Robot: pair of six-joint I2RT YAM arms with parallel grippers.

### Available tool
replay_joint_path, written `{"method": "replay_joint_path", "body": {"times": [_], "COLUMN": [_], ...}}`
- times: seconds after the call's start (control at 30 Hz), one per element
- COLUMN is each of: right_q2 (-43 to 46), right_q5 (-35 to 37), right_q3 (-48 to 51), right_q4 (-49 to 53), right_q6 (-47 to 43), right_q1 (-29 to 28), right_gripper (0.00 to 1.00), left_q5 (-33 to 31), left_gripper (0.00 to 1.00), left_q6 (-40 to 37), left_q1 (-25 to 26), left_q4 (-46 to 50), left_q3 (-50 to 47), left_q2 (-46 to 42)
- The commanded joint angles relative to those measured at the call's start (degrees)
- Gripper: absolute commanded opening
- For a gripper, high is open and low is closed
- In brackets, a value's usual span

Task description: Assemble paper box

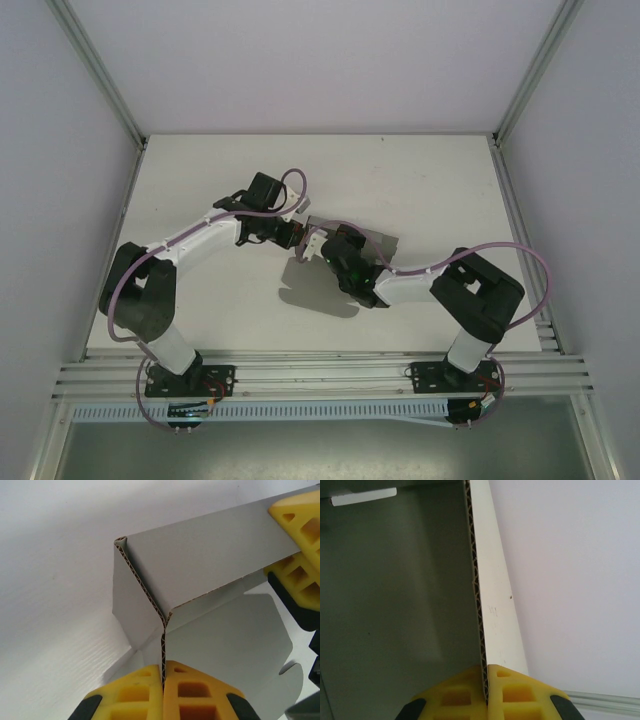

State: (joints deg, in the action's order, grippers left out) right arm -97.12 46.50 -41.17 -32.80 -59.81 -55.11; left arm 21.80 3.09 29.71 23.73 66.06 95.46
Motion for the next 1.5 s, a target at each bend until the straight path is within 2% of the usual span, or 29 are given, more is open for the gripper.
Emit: {"method": "replay_joint_path", "body": {"times": [0.0, 0.13, 0.23, 0.27, 0.3, 0.33, 0.4, 0.43, 0.47, 0.53, 0.57, 0.6, 0.67, 0.73, 0.87, 0.97, 1.03, 1.1, 1.17, 1.27, 1.33, 1.4, 1.47], "right_q2": [-1.9, -1.0, -0.9, -1.0, -1.0, -0.8, -0.3, -0.1, 0.1, 0.0, -0.1, -0.3, -0.5, -0.5, -0.5, -0.8, -0.6, 0.2, 1.0, 1.5, 1.3, 1.2, 1.1], "right_q5": [-3.7, -5.0, -5.4, -5.2, -5.1, -5.1, -5.8, -6.0, -6.3, -6.7, -6.6, -6.5, -6.3, -6.3, -6.4, -6.3, -5.7, -5.5, -5.6, -5.7, -5.5, -5.4, -5.5], "right_q3": [0.2, 1.6, 2.5, 3.1, 3.8, 4.5, 5.3, 5.6, 5.9, 6.3, 6.4, 6.5, 6.6, 6.8, 6.9, 6.7, 6.7, 6.8, 6.8, 6.7, 6.6, 6.5, 6.3], "right_q4": [-0.6, -1.3, -1.7, -2.3, -3.5, -4.3, -4.0, -4.2, -4.2, -4.4, -4.9, -5.4, -6.2, -6.7, -6.9, -7.2, -7.6, -7.6, -7.3, -6.8, -7.0, -7.6, -7.6], "right_q6": [2.4, 3.9, 3.6, 2.8, 1.9, 1.1, 0.8, 0.8, 0.6, 0.1, -0.4, -0.7, -1.4, -1.7, -1.6, -2.1, -2.6, -2.3, -1.7, -1.7, -1.9, -2.1, -2.1], "right_q1": [-0.8, -0.6, -0.4, -0.4, -0.3, -0.3, -0.3, -0.3, -0.3, -0.3, -0.3, -0.3, -0.3, -0.3, -0.3, -0.3, -0.3, -0.3, -0.3, -0.3, -0.2, -0.1, -0.2], "right_gripper": [0.00, 0.00, 0.00, 0.00, 0.00, 0.00, 0.00, 0.00, 0.00, 0.00, 0.00, 0.00, 0.00, 0.00, 0.00, 0.00, 0.00, 0.00, 0.00, 0.00, 0.00, 0.00, 0.00], "left_q5": [6.0, 8.1, 5.9, 3.9, 2.1, 0.6, -2.6, -3.8, -5.5, -9.4, -12.3, -14.7, -18.6, -19.7, -14.0, -14.1, -10.1, -3.9, 5.6, 17.8, 21.9, 24.0, 23.4], "left_gripper": [0.00, 0.12, 0.14, 0.19, 0.29, 0.34, 0.51, 0.53, 0.61, 0.80, 0.94, 0.98, 0.98, 0.98, 0.98, 0.98, 0.93, 0.77, 0.67, 0.59, 0.58, 0.58, 0.57], "left_q6": [2.6, 4.6, 5.6, 5.7, 5.9, 6.0, 7.0, 7.4, 8.1, 9.4, 10.5, 11.6, 13.6, 15.6, 19.7, 19.1, 17.1, 14.9, 12.5, 10.1, 8.3, 5.9, 3.0], "left_q1": [1.5, 1.5, 1.5, 1.5, 1.4, 1.4, 1.4, 1.4, 1.4, 1.3, 1.3, 1.2, -0.4, -4.0, -15.2, -17.6, -18.1, -18.1, -18.1, -17.5, -16.0, -13.3, -10.6], "left_q4": [-8.7, -12.1, -13.7, -13.2, -12.7, -12.0, -11.0, -10.6, -10.1, -9.0, -8.0, -7.1, -5.2, -5.0, -7.1, -8.7, -9.0, -10.6, -14.3, -20.8, -25.4, -28.9, -27.6], "left_q3": [-1.3, -4.3, -7.0, -7.7, -8.3, -8.8, -9.9, -10.4, -10.9, -11.4, -11.2, -11.0, -10.2, -10.1, -11.5, -9.6, -7.4, -6.5, -7.5, -11.8, -15.6, -18.6, -18.7], "left_q2": [-1.8, -1.8, -3.4, -4.4, -5.4, -6.4, -8.4, -9.3, -10.3, -11.9, -12.7, -13.4, -14.7, -15.9, -14.3, -7.9, -3.0, 0.7, 2.1, 1.2, -1.3, -3.6, -3.2]}}
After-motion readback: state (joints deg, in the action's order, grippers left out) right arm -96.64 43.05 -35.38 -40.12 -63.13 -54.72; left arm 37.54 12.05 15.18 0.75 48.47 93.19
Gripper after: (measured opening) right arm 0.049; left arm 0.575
